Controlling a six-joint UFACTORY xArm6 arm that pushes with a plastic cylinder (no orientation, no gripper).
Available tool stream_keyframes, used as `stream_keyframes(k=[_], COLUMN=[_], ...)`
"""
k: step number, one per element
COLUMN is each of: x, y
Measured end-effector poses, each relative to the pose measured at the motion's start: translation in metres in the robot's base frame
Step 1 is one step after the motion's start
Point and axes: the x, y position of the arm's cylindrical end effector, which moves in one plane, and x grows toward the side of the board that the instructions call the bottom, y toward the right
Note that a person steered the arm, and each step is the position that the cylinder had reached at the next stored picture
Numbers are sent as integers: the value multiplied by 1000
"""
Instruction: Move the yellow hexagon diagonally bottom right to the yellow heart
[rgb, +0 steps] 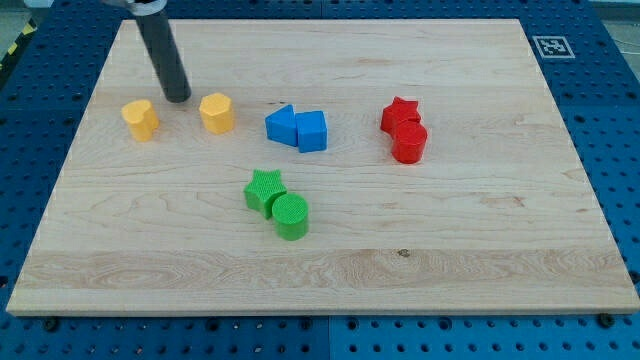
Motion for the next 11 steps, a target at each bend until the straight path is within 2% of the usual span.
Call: stream_keyframes(k=[2,9,11], x=[0,59,70], y=[47,64,47])
